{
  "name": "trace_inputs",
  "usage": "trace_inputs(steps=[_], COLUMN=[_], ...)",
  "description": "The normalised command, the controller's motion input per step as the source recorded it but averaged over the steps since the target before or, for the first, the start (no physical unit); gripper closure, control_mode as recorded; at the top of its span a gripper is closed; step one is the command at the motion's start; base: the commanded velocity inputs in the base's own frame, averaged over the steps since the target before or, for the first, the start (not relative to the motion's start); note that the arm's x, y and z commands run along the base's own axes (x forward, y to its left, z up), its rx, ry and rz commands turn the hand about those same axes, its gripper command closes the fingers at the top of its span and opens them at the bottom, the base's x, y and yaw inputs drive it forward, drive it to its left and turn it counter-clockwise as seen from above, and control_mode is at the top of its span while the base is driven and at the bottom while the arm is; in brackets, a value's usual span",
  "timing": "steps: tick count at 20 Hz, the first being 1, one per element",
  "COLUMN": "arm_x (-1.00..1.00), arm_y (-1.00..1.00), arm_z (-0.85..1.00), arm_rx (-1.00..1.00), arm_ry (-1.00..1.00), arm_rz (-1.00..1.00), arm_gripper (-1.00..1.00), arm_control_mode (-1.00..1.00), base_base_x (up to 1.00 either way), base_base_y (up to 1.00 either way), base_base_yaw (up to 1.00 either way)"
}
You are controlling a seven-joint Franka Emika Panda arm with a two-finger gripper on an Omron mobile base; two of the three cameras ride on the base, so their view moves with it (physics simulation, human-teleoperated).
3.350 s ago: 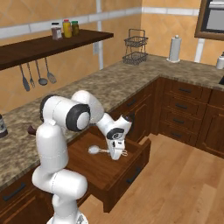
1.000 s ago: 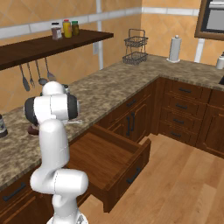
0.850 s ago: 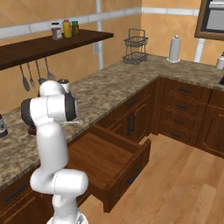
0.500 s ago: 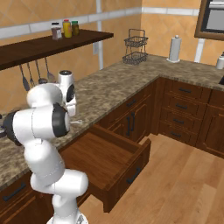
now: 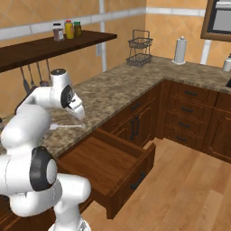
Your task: Pick the tongs from the drawer and place it on the counter.
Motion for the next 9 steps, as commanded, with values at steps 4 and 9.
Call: trace_inputs(steps=[4, 9], arm_x=[-0.85, -0.94], arm_y=[-1.0, -0.88], arm_z=[0.0, 0.0], arm_rx=[0.13, 0.12], arm_ry=[-0.11, -0.08], arm_rz=[0.22, 0.19], arm_gripper=[-1.0, -1.0], arm_control_mode=[-1.0, -1.0], base_base_x=[0.0, 0.0], base_base_y=[0.0, 0.0], base_base_yaw=[0.0, 0.0])
